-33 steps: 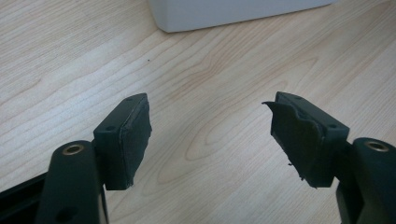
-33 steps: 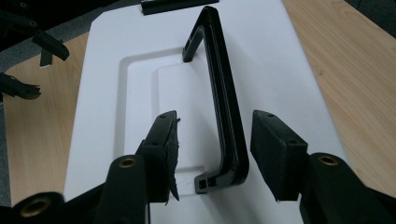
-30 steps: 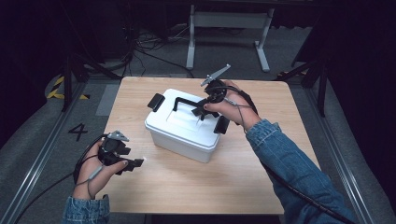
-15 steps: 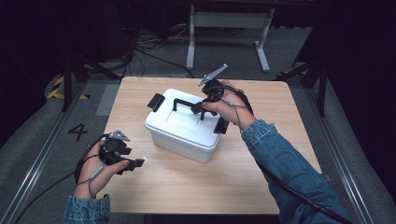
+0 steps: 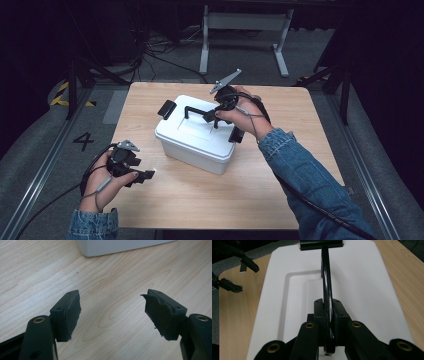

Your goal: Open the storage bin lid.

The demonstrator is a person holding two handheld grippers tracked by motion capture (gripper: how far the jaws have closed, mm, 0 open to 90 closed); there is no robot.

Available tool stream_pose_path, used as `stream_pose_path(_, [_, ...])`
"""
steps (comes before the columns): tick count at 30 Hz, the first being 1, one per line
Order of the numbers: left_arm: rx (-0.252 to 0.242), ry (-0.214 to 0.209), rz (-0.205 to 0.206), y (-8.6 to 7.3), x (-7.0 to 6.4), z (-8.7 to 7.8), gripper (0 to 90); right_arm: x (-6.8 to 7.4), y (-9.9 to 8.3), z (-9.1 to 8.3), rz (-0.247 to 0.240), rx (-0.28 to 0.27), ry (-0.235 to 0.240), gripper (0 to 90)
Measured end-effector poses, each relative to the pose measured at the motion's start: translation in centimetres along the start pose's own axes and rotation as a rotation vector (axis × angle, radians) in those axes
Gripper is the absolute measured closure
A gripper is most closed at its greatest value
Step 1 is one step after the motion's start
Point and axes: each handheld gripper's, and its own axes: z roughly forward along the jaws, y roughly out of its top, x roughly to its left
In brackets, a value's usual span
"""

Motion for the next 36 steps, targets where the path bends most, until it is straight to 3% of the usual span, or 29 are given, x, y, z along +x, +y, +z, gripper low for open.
stream_pose_path(20, [0.004,0.004,-0.003,-0.1,0.1,0.0,29.4,0.3,1.1,-3.2,-0.013,-0.061,-0.012,84.6])
stream_pose_path(30, [0.008,0.002,-0.001,-0.1,0.1,0.2,29.3,0.1,1.0,-6.1,-0.006,-0.086,-0.029,84.6])
stream_pose_path(36, [0.009,0.003,-0.007,-0.1,0.2,0.3,29.2,-0.5,0.1,-8.6,0.008,-0.101,-0.058,84.6])
